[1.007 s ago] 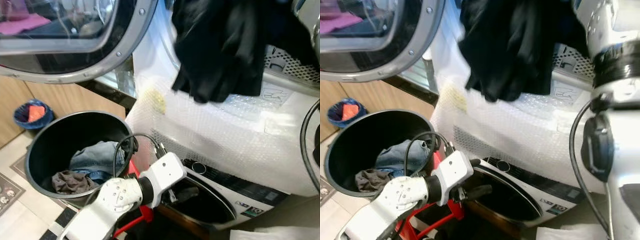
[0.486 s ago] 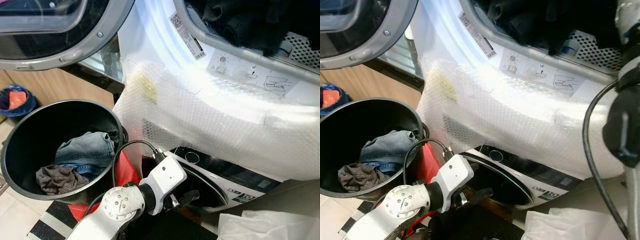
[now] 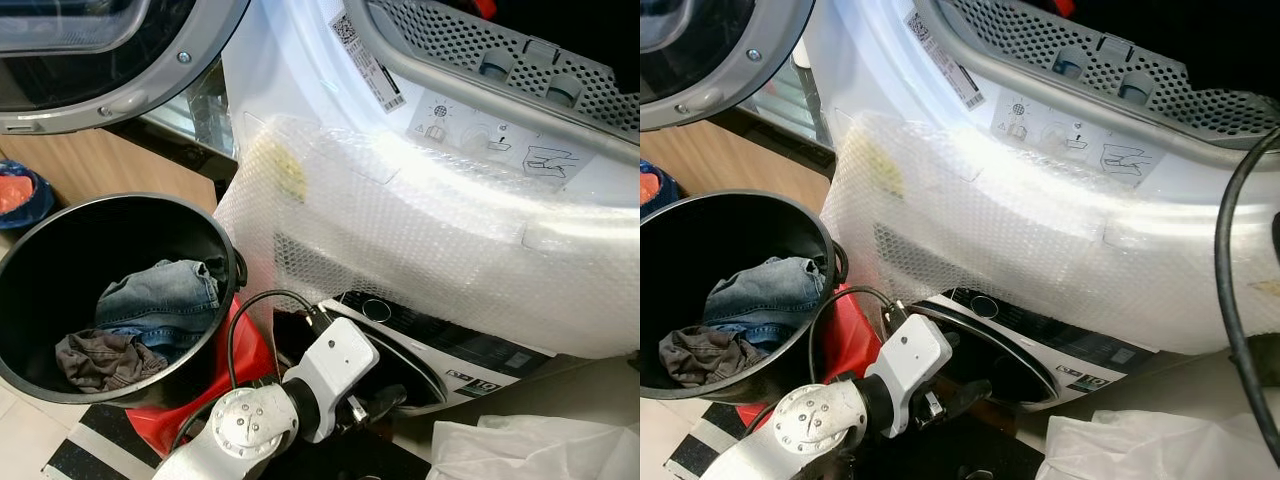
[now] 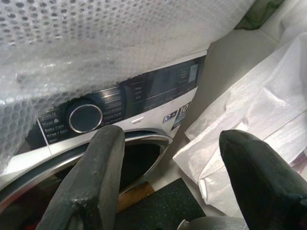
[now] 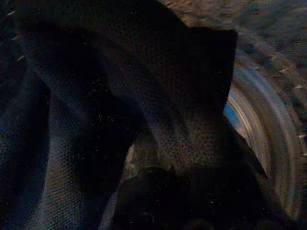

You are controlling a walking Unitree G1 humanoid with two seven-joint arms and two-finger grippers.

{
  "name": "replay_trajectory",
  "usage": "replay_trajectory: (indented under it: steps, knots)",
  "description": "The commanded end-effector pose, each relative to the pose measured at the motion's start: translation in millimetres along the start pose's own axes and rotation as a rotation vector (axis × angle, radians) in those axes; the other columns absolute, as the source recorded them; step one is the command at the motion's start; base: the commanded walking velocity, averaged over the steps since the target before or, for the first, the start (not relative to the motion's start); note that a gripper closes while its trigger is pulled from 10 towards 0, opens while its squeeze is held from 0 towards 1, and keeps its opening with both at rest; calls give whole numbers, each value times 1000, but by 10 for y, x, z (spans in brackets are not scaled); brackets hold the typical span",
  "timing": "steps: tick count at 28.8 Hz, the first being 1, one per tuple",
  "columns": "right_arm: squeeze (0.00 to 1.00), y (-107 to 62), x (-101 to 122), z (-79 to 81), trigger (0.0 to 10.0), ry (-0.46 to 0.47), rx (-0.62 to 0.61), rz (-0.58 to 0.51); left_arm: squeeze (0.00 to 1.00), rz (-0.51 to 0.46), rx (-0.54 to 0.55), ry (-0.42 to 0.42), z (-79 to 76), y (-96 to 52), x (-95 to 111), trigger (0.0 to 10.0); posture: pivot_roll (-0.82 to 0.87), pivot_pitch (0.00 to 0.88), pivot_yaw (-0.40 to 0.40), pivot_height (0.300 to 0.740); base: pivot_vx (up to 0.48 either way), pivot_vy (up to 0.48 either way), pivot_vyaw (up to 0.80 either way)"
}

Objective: Clothes washing

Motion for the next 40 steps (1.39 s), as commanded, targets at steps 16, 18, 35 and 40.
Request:
replay_trajectory:
  steps: [16,18,35,40]
  knots:
    - [0,-415,-678,1024,10000,-230,504,183,0,5,8,-54,-111,-36,-11,10000,-26,322,-214,740,0,0,0]
    - [0,-401,-720,962,10000,-219,485,216,0,6,15,-62,-99,-33,-12,10000,-30,323,-215,740,0,0,0]
    - [0,-257,-833,388,10000,-231,219,317,0,4,39,-81,-63,-14,3,10000,-30,316,-211,740,0,0,0]
    - [0,-171,-726,105,10000,-271,90,276,0,3,50,-86,-58,-14,5,10000,-26,315,-214,740,0,0,0]
Point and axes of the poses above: a point about 5 cm out from each wrist's last joint towards the gripper, its own y axis pointing out of the wrist towards the gripper, its own x axis along the axis of the wrist's last joint, z = x × y, the point moved 5 cm from there along y, pointing out of the wrist towards the gripper, and after that the axes turned 15 degrees about -y, right-handed, at the moved point
